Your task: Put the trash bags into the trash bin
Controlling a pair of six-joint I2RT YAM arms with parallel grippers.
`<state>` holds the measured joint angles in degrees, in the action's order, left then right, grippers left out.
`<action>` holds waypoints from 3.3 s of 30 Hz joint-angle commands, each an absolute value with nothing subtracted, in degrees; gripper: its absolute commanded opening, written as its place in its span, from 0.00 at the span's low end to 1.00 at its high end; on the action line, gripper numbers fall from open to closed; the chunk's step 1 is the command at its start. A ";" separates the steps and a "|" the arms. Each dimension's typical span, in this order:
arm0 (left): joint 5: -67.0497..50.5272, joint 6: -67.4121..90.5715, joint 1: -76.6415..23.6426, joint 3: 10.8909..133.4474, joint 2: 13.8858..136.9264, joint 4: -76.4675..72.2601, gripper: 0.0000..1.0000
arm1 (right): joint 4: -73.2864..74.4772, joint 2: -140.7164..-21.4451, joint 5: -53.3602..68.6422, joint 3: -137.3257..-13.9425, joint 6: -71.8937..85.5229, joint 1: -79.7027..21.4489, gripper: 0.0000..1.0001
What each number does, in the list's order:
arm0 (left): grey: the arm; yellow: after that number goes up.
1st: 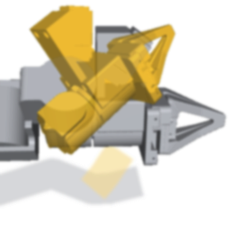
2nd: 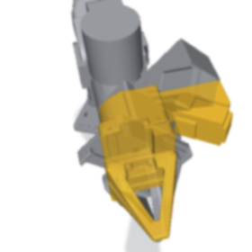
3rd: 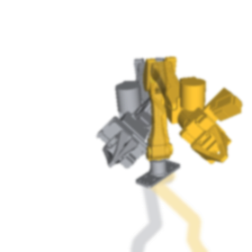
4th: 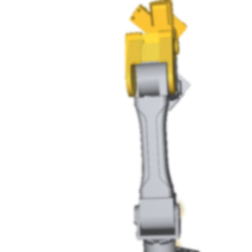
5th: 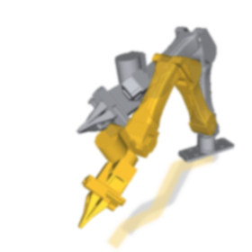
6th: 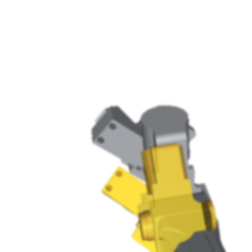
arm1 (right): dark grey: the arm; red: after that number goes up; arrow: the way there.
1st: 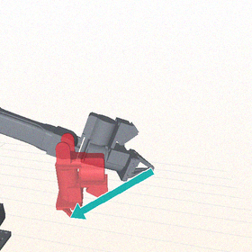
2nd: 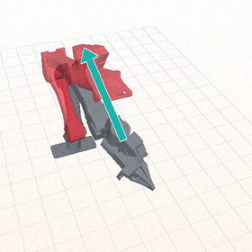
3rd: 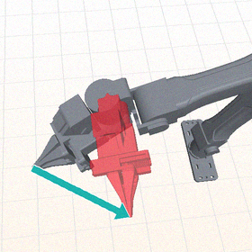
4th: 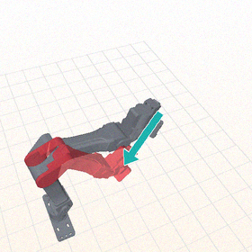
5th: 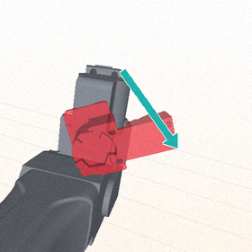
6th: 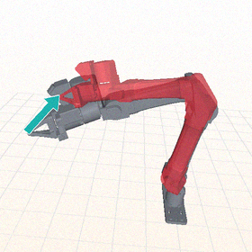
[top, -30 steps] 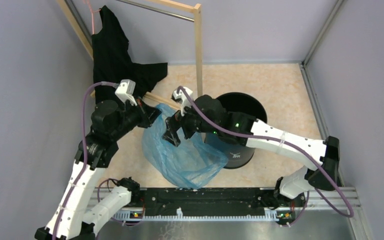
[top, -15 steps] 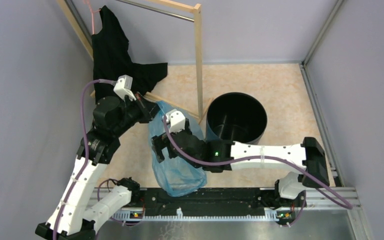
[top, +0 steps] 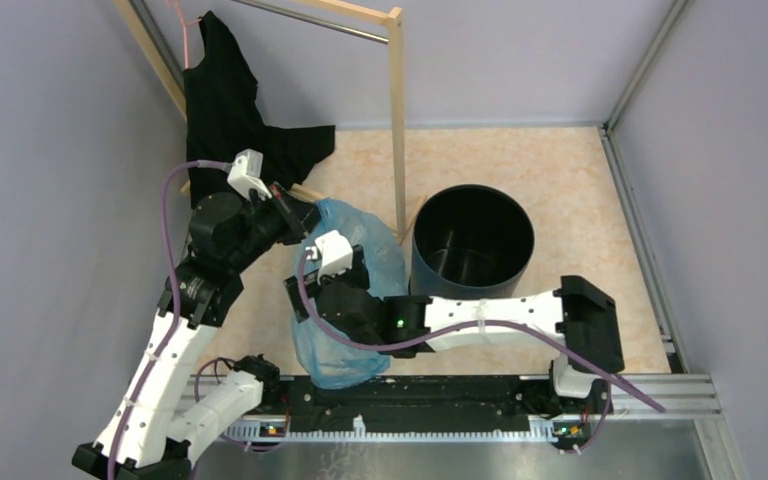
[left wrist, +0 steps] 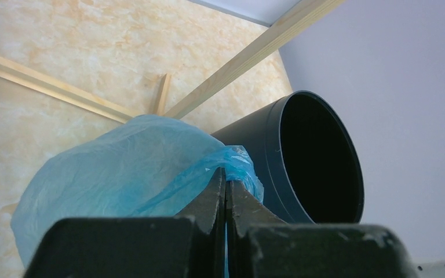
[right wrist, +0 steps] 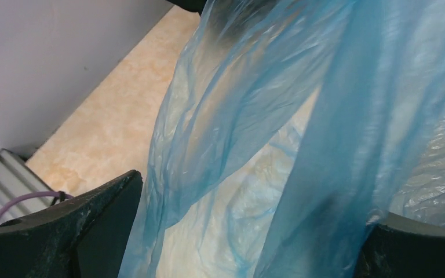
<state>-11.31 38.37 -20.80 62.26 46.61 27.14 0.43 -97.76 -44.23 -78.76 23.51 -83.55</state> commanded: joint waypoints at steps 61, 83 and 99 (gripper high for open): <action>-17.98 27.30 -46.76 69.42 57.93 8.45 0.89 | 41.03 -35.84 -51.18 -75.52 -4.15 -72.99 0.00; 6.18 19.30 -61.18 78.70 82.25 17.21 0.69 | 25.70 -34.09 -33.84 -69.23 2.37 -73.04 0.00; 7.85 17.06 -60.76 76.51 62.71 13.93 0.99 | 27.14 -33.89 -20.75 -70.55 -0.44 -73.04 0.00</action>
<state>3.77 20.38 -61.17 71.50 61.82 15.44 29.58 -38.46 -27.70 -71.11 -0.43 -73.06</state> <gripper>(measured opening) 0.987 0.003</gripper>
